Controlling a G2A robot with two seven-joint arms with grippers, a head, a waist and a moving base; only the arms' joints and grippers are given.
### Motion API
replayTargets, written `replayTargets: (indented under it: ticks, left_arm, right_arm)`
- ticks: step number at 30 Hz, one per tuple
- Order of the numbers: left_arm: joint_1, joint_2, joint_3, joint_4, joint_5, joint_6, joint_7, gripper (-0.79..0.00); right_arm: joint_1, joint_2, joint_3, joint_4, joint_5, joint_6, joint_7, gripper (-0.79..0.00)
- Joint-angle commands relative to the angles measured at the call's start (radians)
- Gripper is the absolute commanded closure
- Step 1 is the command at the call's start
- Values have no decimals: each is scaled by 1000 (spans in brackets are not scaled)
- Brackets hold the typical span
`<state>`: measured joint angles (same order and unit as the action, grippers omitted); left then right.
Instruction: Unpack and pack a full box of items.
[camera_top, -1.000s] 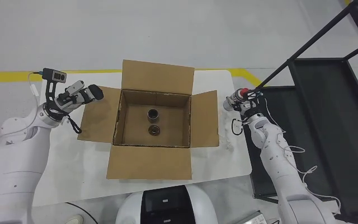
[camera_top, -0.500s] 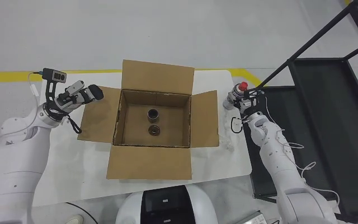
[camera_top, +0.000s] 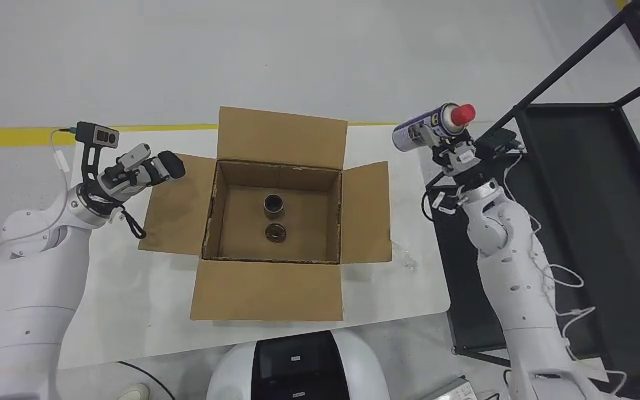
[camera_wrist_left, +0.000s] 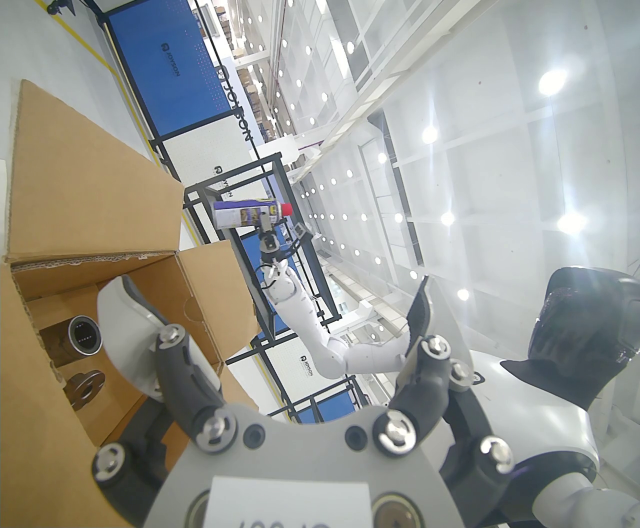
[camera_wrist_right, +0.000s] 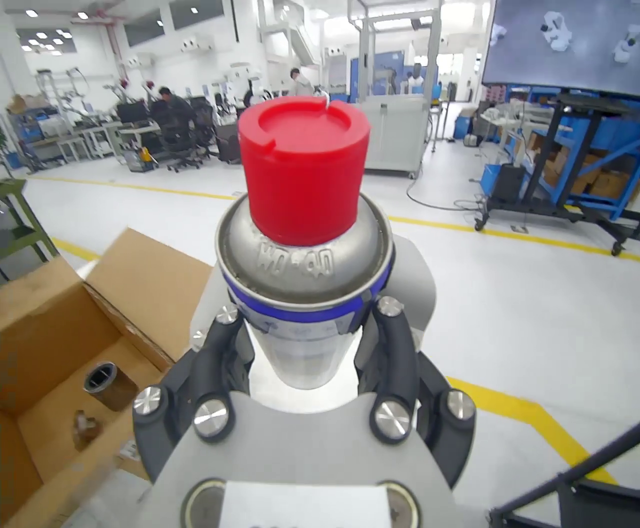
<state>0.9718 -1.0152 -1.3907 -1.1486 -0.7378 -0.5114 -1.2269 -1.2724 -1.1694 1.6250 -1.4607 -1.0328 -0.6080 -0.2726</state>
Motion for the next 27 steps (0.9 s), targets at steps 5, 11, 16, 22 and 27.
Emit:
replayTargets:
  ticks: [5,11,16,22,27]
  left_arm:
    - [0,0,0,0,0,0,0,-785]
    - [0,0,0,0,0,0,0,-785]
    - [0,0,0,0,0,0,0,-785]
    - [0,0,0,0,0,0,0,-785]
    - [0,0,0,0,0,0,0,-785]
  right_arm:
    - [-88,3,-41,-207,279,-122,219,0]
    - [-159,20,-95,-367,522,-82,622,0]
    - [-132,25,-168,-409,460,1,782,0]
    - [-74,12,-291,-401,388,119,787,0]
    - [-74,12,-291,-401,388,119,787,0]
